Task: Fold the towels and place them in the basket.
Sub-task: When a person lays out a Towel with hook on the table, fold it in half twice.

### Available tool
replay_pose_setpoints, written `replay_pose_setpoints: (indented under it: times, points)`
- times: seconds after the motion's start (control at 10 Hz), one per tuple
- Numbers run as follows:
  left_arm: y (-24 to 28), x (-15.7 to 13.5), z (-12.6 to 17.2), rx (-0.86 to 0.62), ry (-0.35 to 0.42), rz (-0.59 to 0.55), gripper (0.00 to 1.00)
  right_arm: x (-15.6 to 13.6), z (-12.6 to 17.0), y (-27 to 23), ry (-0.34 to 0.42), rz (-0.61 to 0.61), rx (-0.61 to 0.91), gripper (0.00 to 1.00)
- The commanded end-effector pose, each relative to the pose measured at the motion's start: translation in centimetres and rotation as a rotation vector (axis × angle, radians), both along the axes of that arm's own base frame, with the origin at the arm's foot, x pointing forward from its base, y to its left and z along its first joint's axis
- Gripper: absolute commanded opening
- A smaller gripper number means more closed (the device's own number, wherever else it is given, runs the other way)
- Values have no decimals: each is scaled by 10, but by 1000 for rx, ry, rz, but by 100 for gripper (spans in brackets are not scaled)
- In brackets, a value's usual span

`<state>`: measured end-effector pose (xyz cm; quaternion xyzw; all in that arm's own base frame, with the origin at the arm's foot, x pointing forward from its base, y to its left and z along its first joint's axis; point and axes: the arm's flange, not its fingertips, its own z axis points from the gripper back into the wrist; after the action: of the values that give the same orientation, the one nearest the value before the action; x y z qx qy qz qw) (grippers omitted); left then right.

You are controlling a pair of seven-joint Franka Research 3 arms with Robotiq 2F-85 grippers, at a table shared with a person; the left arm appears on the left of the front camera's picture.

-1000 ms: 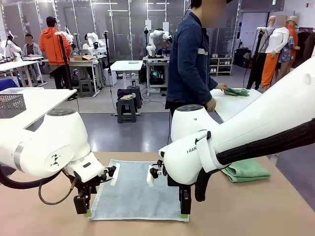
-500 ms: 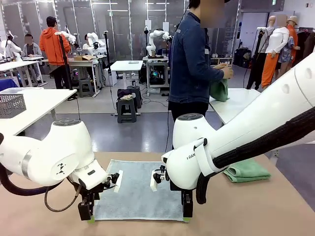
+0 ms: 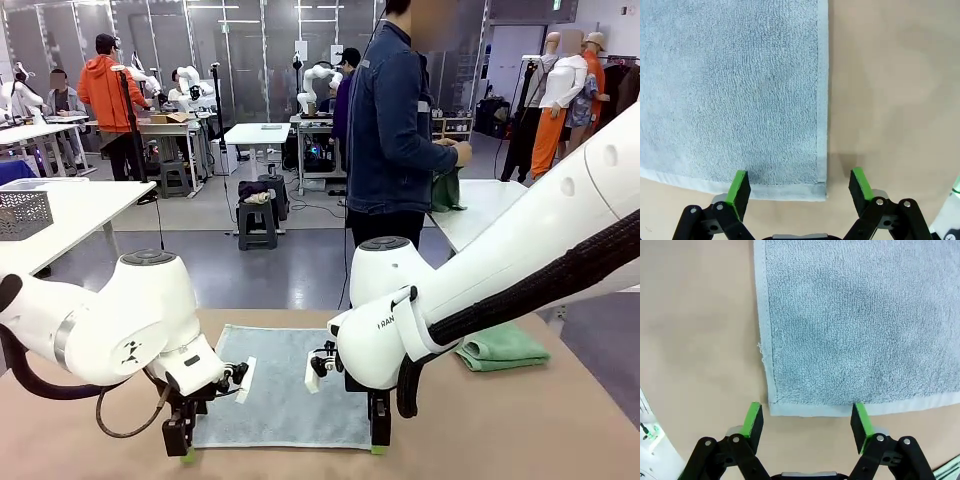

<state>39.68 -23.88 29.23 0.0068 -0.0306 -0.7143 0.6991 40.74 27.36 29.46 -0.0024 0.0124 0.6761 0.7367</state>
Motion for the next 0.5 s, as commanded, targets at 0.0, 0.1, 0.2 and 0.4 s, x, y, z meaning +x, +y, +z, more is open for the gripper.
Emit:
replay_pose_setpoints:
  times: [0.0, 0.1, 0.2, 0.4]
  points:
    - [-3, 7, -4, 13, -21, -19, 100, 6, -6, 4, -9, 5, 5, 88]
    - [-2, 7, -4, 13, -18, -21, 100, 5, -7, 5, 1, 0, 4, 88]
    - [-3, 6, -4, 14, -18, -24, 100, 4, -8, 7, 9, -4, 3, 88]
    - [-2, 8, -3, 28, -31, -39, 92, 7, -8, 8, 21, -3, -3, 70]
